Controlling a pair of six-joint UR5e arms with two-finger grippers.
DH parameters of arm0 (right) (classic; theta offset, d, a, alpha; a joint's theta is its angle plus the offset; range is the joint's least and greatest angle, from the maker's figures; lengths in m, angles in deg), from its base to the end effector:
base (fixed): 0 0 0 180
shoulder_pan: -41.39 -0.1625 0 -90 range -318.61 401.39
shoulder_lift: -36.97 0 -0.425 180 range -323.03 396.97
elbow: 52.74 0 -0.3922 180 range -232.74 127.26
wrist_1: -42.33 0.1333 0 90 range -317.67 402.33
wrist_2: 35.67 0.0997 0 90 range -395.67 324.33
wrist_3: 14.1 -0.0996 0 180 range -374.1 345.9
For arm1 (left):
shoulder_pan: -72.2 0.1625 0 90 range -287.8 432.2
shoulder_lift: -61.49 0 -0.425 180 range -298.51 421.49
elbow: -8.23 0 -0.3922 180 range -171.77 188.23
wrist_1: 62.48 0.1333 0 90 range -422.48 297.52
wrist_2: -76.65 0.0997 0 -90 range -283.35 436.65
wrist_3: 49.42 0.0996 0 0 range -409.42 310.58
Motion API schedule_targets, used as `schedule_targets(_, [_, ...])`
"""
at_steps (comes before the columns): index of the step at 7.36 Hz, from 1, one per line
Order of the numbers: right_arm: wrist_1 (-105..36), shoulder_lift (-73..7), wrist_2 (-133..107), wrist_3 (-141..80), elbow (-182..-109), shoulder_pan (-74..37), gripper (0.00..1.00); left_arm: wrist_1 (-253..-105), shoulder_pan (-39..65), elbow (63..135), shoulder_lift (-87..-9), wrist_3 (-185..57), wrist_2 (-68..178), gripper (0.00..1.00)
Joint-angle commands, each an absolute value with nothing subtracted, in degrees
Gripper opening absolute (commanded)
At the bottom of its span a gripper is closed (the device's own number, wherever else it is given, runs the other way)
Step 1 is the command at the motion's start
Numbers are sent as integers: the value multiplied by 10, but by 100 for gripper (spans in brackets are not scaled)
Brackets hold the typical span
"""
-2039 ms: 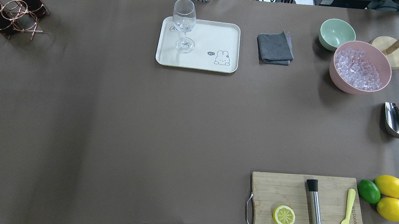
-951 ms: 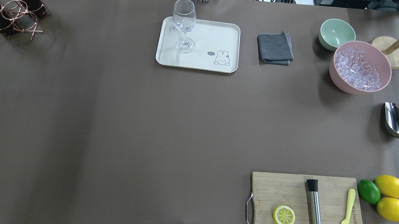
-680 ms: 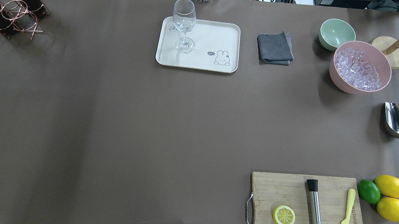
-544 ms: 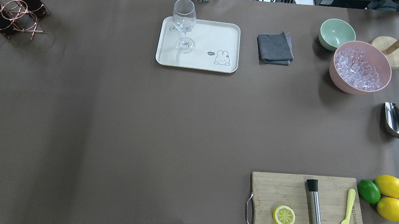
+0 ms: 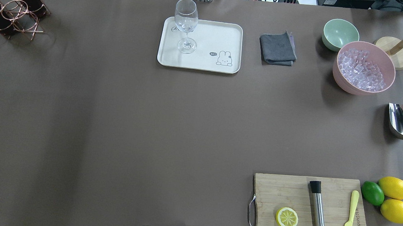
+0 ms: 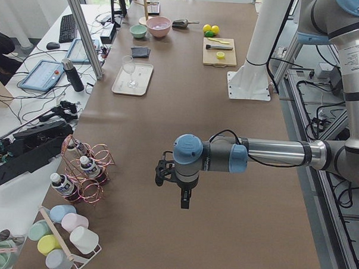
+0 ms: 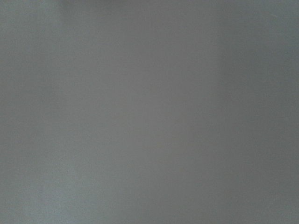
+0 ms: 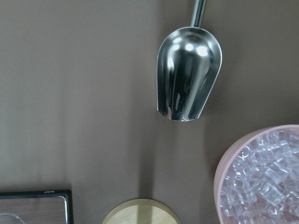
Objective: Take tea from basket to plate
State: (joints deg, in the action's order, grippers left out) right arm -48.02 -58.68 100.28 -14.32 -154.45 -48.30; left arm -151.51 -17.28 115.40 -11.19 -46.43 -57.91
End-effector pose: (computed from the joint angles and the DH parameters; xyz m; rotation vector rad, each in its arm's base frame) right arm 0.0593 -0.4546 0.6030 0.0906 -0.8017 -0.0414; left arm -0.0601 -0.3645 0.6422 -0.0018 0.7780 0.0505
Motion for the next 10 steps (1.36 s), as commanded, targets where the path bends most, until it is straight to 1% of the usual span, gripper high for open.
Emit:
schedule_targets(1, [-480,-591,1037,-142,-1544,-480,100,-1515,-172,1154,-112,-464,-579,98])
schedule_targets(4, [-480,-580,1051,-145,-1557,-473,100,-1515,-172,1154,-115,-464,-579,98])
schedule_targets(5, [-479,-573,1114,-147,-1567,-468,100,-1515,-173,1155,-118,-468,-579,98])
schedule_targets(7, [-465,-514,1175,-145,-1572,-442,100,-1515,-177,1162,-128,-470,-579,98])
schedule_targets(9, [-238,-506,1174,-148,-1555,-343,100,-1512,-177,1137,-171,-539,-581,98])
schedule_targets(10, [-145,-477,1171,-148,-1530,-308,100,-1511,-177,1118,-199,-576,-582,98])
